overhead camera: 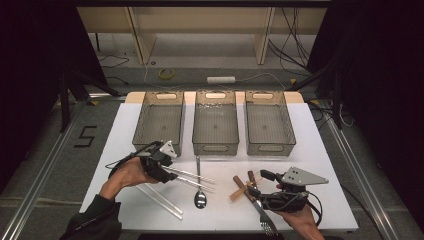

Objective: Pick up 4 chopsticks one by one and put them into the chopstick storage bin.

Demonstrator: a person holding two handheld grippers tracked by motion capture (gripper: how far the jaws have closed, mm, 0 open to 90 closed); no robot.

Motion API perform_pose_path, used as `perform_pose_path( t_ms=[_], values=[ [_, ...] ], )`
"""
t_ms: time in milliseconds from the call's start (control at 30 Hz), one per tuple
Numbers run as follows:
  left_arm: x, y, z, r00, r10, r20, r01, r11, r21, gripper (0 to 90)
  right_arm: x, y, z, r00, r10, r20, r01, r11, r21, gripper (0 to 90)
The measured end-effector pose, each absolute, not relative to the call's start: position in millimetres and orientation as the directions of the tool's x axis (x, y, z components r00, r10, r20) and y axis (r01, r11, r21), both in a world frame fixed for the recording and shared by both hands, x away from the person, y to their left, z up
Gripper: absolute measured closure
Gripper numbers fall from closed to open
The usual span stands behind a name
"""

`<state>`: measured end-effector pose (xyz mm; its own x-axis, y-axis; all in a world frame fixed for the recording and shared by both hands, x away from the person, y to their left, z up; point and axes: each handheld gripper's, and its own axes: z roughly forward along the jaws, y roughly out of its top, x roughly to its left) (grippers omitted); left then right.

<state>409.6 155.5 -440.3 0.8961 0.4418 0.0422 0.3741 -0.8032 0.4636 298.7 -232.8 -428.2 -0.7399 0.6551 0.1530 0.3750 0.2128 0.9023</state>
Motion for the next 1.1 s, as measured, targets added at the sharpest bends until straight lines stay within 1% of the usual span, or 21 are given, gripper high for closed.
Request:
perform_pose_path(
  t_ms=[267, 333, 467, 567, 933, 1100],
  values=[
    [414, 153, -446, 0.916, 0.4, 0.038, 0.35, -0.84, 0.416, 50.4, 299, -233, -429, -0.741, 0.654, 0.153, 0.375, 0.214, 0.902, 28.2],
    [414, 152, -447, 0.915, 0.403, 0.036, 0.352, -0.837, 0.418, 51.7, 299, -233, -429, -0.741, 0.653, 0.154, 0.375, 0.214, 0.902, 28.1],
    [414, 150, -449, 0.925, 0.378, 0.038, 0.333, -0.854, 0.4, 54.3, 299, -233, -429, -0.741, 0.653, 0.154, 0.375, 0.214, 0.902, 28.2],
    [415, 148, -451, 0.93, 0.365, 0.04, 0.321, -0.863, 0.39, 54.8, 299, -233, -429, -0.741, 0.653, 0.155, 0.377, 0.213, 0.902, 28.2],
    [418, 145, -453, 0.945, 0.324, 0.037, 0.292, -0.892, 0.345, 61.0, 300, -234, -429, -0.741, 0.652, 0.162, 0.382, 0.211, 0.9, 28.5],
    [419, 145, -455, 0.945, 0.325, 0.034, 0.296, -0.894, 0.336, 61.6, 300, -233, -429, -0.742, 0.65, 0.161, 0.381, 0.212, 0.9, 28.6]
  ],
)
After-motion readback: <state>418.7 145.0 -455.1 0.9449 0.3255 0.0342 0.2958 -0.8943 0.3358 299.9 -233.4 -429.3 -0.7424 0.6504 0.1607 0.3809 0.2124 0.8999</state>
